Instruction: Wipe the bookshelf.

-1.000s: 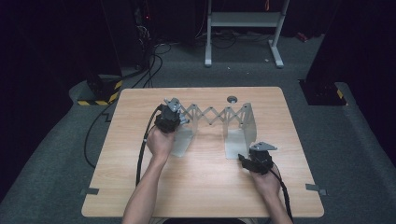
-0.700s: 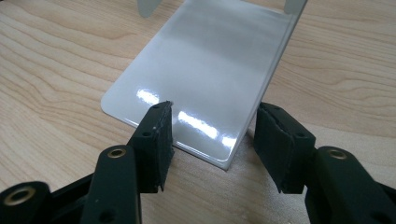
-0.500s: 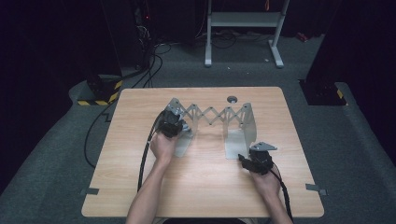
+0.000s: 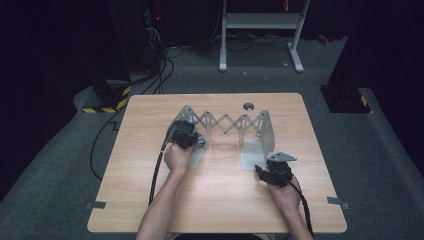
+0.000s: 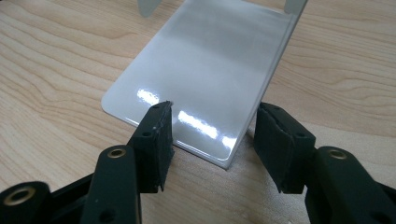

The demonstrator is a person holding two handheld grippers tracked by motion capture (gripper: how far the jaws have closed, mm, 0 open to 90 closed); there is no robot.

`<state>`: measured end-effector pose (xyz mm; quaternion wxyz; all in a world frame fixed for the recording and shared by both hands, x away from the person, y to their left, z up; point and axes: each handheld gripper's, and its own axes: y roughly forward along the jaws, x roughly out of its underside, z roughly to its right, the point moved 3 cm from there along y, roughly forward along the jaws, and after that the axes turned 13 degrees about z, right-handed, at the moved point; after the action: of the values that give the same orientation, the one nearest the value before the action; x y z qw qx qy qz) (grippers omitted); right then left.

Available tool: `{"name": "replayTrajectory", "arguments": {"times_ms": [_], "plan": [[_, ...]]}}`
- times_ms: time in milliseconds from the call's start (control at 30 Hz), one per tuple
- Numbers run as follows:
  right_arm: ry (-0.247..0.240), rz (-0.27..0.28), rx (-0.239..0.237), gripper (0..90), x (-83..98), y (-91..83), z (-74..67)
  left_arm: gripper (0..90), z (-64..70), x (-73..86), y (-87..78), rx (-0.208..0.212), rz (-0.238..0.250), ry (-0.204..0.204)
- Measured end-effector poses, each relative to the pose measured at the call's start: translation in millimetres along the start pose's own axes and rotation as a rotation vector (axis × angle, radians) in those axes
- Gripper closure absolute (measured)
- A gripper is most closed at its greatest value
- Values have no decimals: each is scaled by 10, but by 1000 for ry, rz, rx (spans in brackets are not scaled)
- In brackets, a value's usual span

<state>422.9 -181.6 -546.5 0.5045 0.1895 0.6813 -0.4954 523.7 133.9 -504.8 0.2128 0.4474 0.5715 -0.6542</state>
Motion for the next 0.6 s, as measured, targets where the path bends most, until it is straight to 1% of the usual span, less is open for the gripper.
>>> {"name": "replayTrajectory", "arguments": {"times_ms": [67, 167, 267, 333, 467, 533, 600], "plan": [[1, 0, 0, 474, 0, 0, -1, 794, 3, -57, -45, 1, 16, -3], [1, 0, 0, 474, 0, 0, -1, 794, 13, -161, -115, -1, 42, 10], [1, 0, -1, 474, 1, -1, 0, 794, 10, -264, -186, -5, 82, 13], [1, 0, 0, 475, 0, -1, -1, 793, 12, -324, -214, 1, 105, 0], [0, 0, -1, 474, 1, -1, 0, 793, 39, -430, -242, 20, 122, -2], [0, 0, -1, 474, 1, -2, 0, 795, 51, -492, -270, 29, 139, -7], [1, 0, -1, 474, 1, -2, -1, 797, 60, -561, -310, 35, 157, -1]]}}
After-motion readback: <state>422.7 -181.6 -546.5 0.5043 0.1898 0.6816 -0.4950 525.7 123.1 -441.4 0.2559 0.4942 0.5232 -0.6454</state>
